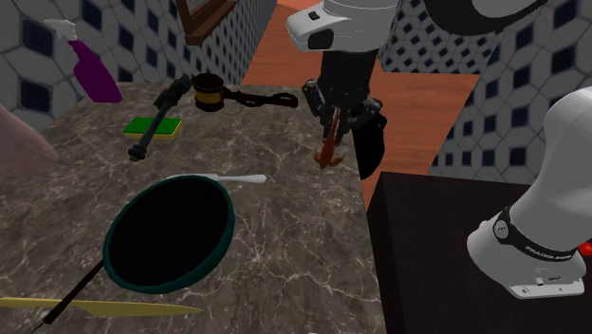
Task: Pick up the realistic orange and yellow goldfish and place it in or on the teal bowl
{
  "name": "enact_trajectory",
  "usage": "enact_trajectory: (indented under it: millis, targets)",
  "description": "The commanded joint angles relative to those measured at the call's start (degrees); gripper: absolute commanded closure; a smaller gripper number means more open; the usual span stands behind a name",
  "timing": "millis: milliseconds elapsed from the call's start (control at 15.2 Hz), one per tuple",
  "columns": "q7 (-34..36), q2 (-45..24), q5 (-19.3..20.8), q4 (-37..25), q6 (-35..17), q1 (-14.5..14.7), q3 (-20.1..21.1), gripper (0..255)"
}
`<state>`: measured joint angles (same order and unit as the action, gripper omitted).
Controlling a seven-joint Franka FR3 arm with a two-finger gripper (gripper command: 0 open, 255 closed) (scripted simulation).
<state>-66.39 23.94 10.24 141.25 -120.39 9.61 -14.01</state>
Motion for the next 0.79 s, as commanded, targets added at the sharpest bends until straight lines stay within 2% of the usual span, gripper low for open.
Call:
enact_trajectory:
  millis: [0, 726]
  targets:
    - [-0.1, 0.6, -0.1, -1.1, 1.8, 0.0, 0.1, 255]
    - [-0.5, 2.4, -0.6, -7.6, 10.0, 0.2, 0.9, 255]
